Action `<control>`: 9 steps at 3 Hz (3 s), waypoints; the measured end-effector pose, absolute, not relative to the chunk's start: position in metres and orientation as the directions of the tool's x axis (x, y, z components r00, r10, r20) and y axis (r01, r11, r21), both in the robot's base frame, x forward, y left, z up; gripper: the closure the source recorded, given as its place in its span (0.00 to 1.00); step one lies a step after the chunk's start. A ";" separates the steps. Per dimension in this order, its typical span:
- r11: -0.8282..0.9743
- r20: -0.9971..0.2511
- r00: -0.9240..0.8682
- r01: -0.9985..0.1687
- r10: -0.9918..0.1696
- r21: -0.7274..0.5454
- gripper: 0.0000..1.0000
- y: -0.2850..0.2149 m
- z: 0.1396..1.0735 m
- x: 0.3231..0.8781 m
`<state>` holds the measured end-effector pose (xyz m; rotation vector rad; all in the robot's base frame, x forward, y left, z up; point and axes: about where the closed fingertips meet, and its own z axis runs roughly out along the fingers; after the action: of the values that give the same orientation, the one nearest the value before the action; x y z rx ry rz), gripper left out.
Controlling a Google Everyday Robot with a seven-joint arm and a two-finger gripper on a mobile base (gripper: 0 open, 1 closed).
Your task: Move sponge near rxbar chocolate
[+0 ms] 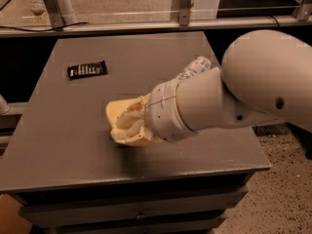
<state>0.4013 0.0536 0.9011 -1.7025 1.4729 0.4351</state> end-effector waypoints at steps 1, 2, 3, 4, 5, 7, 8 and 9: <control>0.008 -0.705 0.298 -0.918 -0.643 -0.396 1.00 0.060 0.905 0.414; -0.005 -0.688 0.337 -0.900 -0.643 -0.436 1.00 0.073 0.914 0.448; -0.013 -0.665 0.344 -0.894 -0.663 -0.448 1.00 0.087 0.908 0.494; -0.010 -0.634 0.326 -0.894 -0.702 -0.449 1.00 0.091 0.892 0.541; 0.010 -0.602 0.295 -0.893 -0.742 -0.450 1.00 0.085 0.877 0.585; 0.016 -0.570 0.280 -0.889 -0.773 -0.459 1.00 0.096 0.866 0.642; 0.012 -0.558 0.271 -0.893 -0.784 -0.450 1.00 0.105 0.856 0.659; 0.011 -0.556 0.266 -0.896 -0.787 -0.444 1.00 0.114 0.848 0.669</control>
Offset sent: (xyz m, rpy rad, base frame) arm 0.0984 0.0439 0.0190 -0.0326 -0.1412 0.0655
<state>0.6687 0.1137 0.8484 -1.7873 1.5366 0.1832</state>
